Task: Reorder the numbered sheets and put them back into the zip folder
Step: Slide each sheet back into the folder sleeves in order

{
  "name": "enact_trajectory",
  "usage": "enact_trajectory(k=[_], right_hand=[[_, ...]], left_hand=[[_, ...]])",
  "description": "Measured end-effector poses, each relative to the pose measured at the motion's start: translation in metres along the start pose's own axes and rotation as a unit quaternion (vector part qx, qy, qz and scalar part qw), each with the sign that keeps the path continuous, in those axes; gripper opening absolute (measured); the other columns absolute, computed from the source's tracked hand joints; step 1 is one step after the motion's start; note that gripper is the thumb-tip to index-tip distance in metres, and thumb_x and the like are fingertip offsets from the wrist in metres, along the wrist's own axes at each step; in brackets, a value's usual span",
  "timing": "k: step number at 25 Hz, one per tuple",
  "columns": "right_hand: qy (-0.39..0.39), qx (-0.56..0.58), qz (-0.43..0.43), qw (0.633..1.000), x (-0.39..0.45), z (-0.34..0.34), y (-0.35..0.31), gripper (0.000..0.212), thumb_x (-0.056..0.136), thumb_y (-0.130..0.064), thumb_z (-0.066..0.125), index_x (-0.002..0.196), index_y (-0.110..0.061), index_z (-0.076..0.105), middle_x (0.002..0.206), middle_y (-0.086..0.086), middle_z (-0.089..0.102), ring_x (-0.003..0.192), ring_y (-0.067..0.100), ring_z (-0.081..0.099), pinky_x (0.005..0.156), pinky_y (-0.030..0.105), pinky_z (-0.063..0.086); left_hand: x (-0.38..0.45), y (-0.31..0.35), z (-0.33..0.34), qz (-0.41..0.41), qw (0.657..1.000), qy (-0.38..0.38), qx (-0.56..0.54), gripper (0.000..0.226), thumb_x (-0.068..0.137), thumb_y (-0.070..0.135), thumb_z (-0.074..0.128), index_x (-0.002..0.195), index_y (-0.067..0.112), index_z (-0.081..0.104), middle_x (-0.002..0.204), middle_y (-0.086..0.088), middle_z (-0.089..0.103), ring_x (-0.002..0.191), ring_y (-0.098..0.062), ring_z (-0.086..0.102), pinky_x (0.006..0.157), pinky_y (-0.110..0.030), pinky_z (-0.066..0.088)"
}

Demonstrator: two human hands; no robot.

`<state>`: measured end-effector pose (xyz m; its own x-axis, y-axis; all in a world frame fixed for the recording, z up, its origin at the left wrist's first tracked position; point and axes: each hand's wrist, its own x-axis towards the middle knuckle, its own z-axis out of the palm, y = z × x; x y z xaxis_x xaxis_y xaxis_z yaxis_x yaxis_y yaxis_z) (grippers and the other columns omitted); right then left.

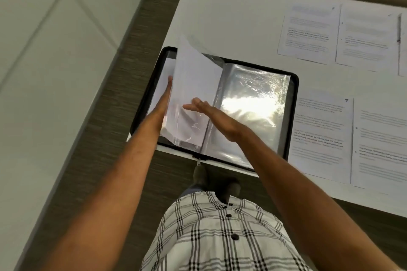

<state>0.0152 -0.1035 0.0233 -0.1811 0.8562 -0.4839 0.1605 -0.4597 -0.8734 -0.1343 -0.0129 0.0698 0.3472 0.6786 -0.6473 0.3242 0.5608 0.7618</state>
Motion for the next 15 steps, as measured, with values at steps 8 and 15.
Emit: enact_trajectory(k=[8, 15], right_hand=[[0.009, -0.13, 0.025, 0.991, 0.038, 0.037, 0.011, 0.076, 0.1, -0.073, 0.016, 0.163, -0.034, 0.032, 0.175, -0.005, 0.01, 0.162, 0.019, -0.008, 0.127, 0.055, -0.014], [0.104, -0.011, -0.02, 0.994, 0.037, 0.006, 0.019, 0.032, 0.108, -0.031, 0.057, 0.138, -0.025, 0.066, 0.147, -0.003, 0.06, 0.138, 0.015, 0.053, 0.12, 0.041, 0.04]], left_hand=[[0.051, -0.017, -0.066, -0.043, 0.994, 0.079, 0.066, 0.066, 0.101, 0.067, 0.038, 0.15, 0.024, 0.045, 0.144, 0.002, 0.054, 0.126, -0.019, 0.054, 0.109, -0.039, 0.043], [0.088, -0.029, -0.061, 0.119, 0.806, 0.184, 0.55, 0.069, 0.093, 0.049, 0.063, 0.15, 0.019, 0.037, 0.154, -0.011, 0.037, 0.136, -0.035, 0.041, 0.105, -0.053, 0.041]])
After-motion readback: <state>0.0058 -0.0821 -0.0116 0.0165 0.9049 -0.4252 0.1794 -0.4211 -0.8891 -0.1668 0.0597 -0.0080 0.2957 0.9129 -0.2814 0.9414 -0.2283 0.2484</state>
